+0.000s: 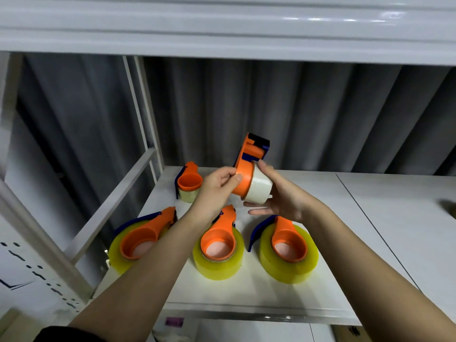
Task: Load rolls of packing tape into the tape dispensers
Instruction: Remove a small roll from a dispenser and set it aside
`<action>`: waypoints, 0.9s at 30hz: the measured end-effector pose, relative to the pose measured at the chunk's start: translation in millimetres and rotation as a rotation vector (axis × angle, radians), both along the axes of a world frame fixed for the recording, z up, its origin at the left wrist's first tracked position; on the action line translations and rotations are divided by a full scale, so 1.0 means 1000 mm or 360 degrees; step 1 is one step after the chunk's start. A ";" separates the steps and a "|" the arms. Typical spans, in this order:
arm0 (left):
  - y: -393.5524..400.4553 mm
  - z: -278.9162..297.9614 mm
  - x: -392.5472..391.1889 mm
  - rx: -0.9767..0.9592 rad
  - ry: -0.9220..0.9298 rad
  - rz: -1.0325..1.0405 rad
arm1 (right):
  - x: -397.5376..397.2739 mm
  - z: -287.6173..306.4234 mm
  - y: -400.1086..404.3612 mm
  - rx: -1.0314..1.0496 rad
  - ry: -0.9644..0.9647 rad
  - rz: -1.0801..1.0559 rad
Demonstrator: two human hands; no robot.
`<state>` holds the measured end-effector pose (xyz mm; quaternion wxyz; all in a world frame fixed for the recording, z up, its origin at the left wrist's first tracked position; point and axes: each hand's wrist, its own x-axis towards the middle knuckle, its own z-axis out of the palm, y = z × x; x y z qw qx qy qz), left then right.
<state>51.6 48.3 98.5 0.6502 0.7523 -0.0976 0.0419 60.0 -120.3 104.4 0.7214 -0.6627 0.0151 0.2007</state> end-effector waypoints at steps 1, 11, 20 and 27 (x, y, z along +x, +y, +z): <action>0.001 -0.001 0.001 0.0020 -0.0011 0.0001 | 0.001 -0.002 0.001 0.0069 0.0028 -0.0017; 0.012 0.000 0.021 -0.0552 0.0428 0.0220 | 0.015 -0.021 0.002 -0.0374 -0.0790 -0.0300; 0.021 0.007 0.048 -0.0611 0.0413 0.0221 | 0.043 -0.022 -0.042 -0.1267 -0.0878 -0.0451; 0.002 -0.018 0.070 -0.0587 0.0608 0.0250 | 0.069 -0.033 -0.042 -0.1052 -0.0518 -0.0387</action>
